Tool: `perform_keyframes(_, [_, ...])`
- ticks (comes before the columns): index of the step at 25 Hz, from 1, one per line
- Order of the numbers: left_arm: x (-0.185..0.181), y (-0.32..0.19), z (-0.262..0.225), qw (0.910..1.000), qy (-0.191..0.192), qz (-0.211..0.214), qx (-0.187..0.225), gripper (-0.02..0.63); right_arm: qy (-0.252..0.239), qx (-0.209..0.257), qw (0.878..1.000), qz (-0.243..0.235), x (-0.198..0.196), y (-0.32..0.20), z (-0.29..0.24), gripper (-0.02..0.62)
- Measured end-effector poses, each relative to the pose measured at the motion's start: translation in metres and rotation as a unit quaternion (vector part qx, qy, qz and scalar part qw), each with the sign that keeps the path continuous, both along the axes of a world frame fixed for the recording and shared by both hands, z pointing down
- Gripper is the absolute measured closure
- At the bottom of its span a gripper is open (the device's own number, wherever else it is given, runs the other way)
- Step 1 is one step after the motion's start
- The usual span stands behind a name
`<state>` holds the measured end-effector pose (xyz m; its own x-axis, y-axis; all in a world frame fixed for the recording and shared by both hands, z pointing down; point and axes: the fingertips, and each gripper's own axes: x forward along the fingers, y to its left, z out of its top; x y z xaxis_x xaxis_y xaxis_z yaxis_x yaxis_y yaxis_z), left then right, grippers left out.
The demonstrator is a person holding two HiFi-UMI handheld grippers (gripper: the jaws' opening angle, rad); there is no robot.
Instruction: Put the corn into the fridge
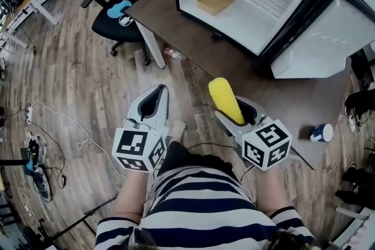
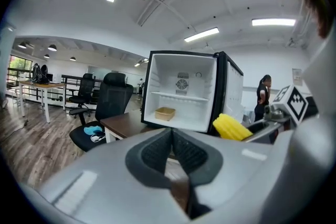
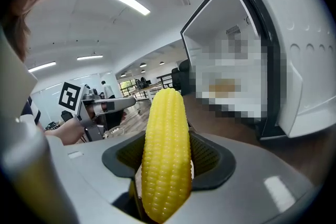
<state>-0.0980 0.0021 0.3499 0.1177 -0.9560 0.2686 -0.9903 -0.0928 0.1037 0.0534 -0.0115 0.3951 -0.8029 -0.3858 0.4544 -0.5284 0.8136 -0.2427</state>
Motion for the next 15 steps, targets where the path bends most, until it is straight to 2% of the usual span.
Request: perform_keyframes(15, [-0.031, -0.109, -0.009, 0.9956, -0.007, 0.093, -0.001, 0.606, 0.014, 0.013, 0.998, 0.057, -0.049, -0.093, -0.019, 0.345])
